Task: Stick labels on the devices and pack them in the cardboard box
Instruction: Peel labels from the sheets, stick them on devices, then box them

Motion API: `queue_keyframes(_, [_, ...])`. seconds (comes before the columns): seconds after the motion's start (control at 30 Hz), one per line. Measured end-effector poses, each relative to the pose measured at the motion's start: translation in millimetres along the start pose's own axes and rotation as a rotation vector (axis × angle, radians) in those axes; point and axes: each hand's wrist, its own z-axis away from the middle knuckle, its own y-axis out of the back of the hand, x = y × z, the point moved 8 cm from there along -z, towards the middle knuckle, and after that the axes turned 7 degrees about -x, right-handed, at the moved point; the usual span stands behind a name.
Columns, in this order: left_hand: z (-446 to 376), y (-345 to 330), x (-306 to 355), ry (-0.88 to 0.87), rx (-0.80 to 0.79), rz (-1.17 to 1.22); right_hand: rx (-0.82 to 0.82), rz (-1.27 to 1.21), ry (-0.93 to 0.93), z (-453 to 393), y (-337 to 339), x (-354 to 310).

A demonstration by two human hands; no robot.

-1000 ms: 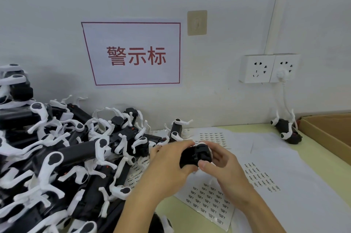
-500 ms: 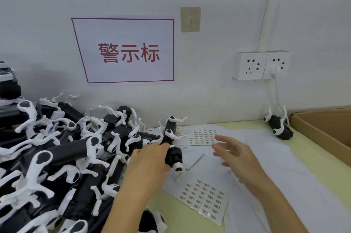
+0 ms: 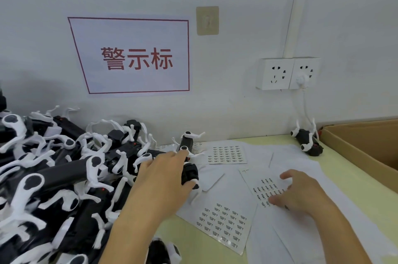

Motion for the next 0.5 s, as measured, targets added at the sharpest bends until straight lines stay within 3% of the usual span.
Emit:
queue_keyframes(0.27, [3, 11, 19, -0.073, 0.092, 0.114, 0.0, -0.053, 0.037, 0, 1, -5])
queue_keyframes(0.5, [3, 7, 27, -0.13, 0.072, 0.234, 0.092, -0.208, 0.331, 7, 13, -34])
